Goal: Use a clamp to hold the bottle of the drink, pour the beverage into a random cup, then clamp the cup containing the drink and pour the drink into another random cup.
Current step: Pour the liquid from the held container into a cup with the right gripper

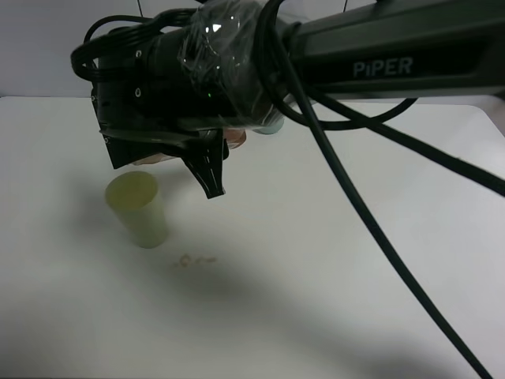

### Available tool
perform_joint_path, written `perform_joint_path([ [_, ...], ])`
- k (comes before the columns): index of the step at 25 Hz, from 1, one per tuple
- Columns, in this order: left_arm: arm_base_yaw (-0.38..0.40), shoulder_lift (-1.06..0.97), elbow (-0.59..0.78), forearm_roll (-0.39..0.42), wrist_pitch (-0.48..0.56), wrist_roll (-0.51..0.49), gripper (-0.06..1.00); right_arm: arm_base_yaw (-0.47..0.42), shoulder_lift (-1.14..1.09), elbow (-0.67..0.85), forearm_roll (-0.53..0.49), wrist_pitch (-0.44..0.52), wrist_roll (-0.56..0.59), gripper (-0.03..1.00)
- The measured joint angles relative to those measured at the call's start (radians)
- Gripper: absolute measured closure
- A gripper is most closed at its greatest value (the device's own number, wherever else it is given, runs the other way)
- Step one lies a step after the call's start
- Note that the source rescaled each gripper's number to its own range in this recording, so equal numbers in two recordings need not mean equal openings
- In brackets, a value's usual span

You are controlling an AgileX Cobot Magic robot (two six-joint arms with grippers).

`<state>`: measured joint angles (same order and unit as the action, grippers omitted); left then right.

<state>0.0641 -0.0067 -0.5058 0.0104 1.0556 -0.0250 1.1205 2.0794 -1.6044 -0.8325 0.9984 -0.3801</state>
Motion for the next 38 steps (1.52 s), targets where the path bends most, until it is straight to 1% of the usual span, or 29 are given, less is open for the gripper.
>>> perform_joint_path([
  [4,0.0,0.0,0.0,0.0,0.0,0.0,-0.06,0.003,0.001,0.0,0.0,-0.016,0.0,0.97],
  [15,0.0,0.0,0.0,0.0,0.0,0.0,-0.06,0.004,0.043,-0.001,-0.015,-0.017,0.001,0.97],
  [26,0.0,0.0,0.0,0.0,0.0,0.0,-0.06,0.016,0.043,-0.001,-0.095,-0.02,0.001,0.97],
  [32,0.0,0.0,0.0,0.0,0.0,0.0,-0.06,0.016,0.052,-0.006,-0.113,-0.018,0.001,0.97],
  [38,0.0,0.0,0.0,0.0,0.0,0.0,-0.06,0.016,0.079,-0.056,-0.12,-0.019,0.001,0.97],
])
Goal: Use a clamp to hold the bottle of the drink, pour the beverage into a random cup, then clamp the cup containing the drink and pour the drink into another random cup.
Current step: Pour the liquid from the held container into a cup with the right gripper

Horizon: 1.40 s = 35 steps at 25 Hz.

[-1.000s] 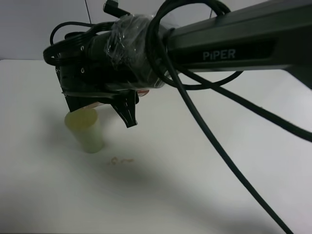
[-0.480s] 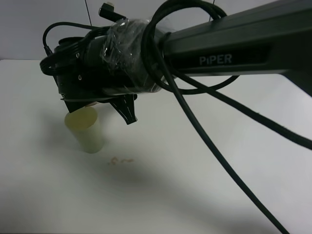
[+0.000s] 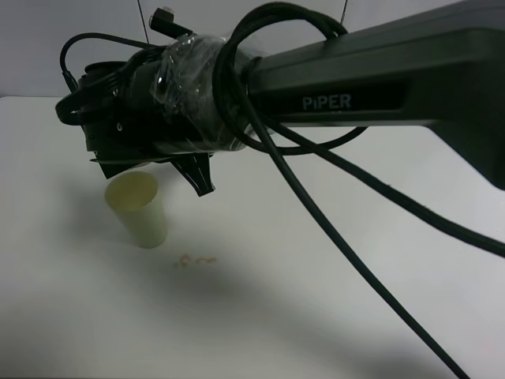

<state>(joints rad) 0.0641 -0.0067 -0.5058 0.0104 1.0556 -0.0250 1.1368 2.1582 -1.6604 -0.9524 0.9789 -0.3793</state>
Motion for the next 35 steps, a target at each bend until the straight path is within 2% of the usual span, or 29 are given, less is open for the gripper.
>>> perform_joint_path([
  [9,0.0,0.0,0.0,0.0,0.0,0.0,-0.06,0.006,0.001,-0.002,-0.015,0.003,-0.074,0.97],
  [35,0.0,0.0,0.0,0.0,0.0,0.0,-0.06,0.01,0.001,-0.002,-0.071,0.035,-0.082,0.97],
])
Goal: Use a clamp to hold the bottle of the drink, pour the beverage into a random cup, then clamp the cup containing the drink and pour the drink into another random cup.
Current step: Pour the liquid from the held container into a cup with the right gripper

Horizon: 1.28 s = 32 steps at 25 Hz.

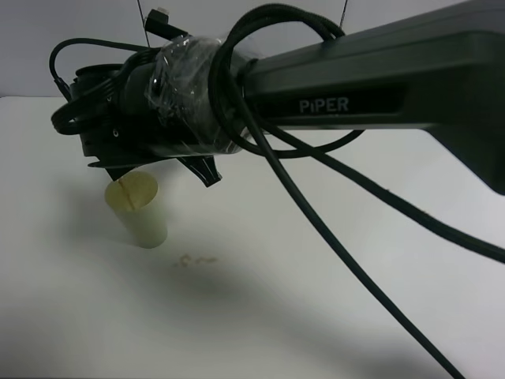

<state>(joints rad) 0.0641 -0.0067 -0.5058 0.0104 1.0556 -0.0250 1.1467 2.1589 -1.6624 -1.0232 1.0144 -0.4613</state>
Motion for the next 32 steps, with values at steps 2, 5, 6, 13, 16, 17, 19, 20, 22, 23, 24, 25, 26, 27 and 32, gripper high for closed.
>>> perform_joint_path([
  [2,0.0,0.0,0.0,0.0,0.0,0.0,-0.06,0.0,0.0,0.0,0.0,0.005,0.0,0.97],
  [5,0.0,0.0,0.0,0.0,0.0,0.0,-0.06,0.0,0.001,0.0,0.0,0.019,0.0,0.97],
  [6,0.0,0.0,0.0,0.0,0.0,0.0,-0.06,0.0,0.001,0.0,-0.001,0.021,0.0,0.97],
  [13,0.0,0.0,0.0,0.0,0.0,0.0,-0.06,0.0,0.001,0.0,-0.008,0.021,0.0,0.97],
  [16,0.0,0.0,0.0,0.0,0.0,0.0,-0.06,0.0,0.001,0.0,-0.008,0.031,0.0,0.97],
  [17,0.0,0.0,0.0,0.0,0.0,0.0,-0.06,0.0,0.001,0.0,-0.008,0.037,0.0,0.97],
  [19,0.0,0.0,0.0,0.0,0.0,0.0,-0.06,0.0,0.001,0.0,-0.008,0.041,0.0,0.97],
  [20,0.0,0.0,0.0,0.0,0.0,0.0,-0.06,0.0,0.001,0.0,-0.008,0.044,0.0,0.97],
  [22,0.0,0.0,0.0,0.0,0.0,0.0,-0.06,0.0,0.001,0.0,-0.018,0.044,0.0,0.97],
  [23,0.0,0.0,0.0,0.0,0.0,0.0,-0.06,0.0,0.001,0.0,-0.022,0.046,0.0,0.97],
  [24,0.0,0.0,0.0,0.0,0.0,0.0,-0.06,0.0,0.001,0.0,-0.026,0.046,0.0,0.97],
  [25,0.0,0.0,0.0,0.0,0.0,0.0,-0.06,0.0,0.001,0.0,-0.027,0.046,0.0,0.97],
  [26,0.0,0.0,0.0,0.0,0.0,0.0,-0.06,0.0,0.001,0.0,-0.029,0.046,0.0,0.97],
  [27,0.0,0.0,0.0,0.0,0.0,0.0,-0.06,0.0,0.001,0.0,-0.03,0.046,0.0,0.97],
  [32,0.0,0.0,0.0,0.0,0.0,0.0,-0.06,0.0,0.001,0.0,-0.032,0.046,0.0,0.97],
])
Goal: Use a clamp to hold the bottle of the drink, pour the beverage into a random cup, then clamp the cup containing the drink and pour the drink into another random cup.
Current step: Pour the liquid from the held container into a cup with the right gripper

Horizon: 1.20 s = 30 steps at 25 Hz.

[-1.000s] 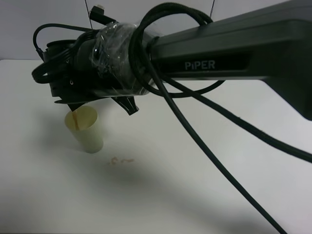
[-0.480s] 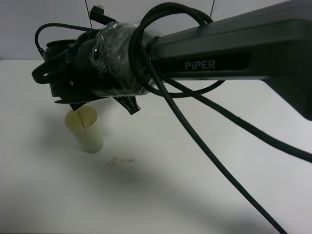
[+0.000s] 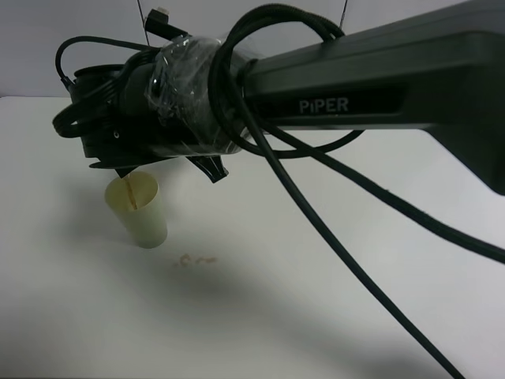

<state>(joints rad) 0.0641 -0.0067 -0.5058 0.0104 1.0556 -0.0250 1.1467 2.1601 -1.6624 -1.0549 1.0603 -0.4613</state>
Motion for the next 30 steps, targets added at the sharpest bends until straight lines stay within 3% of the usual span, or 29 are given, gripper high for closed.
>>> perform_joint_path([
  [15,0.0,0.0,0.0,0.0,0.0,0.0,-0.06,0.0,0.0,0.0,-0.016,0.009,0.0,0.97],
  [30,0.0,0.0,0.0,0.0,0.0,0.0,-0.06,0.011,0.0,0.0,-0.102,0.029,0.0,0.97],
])
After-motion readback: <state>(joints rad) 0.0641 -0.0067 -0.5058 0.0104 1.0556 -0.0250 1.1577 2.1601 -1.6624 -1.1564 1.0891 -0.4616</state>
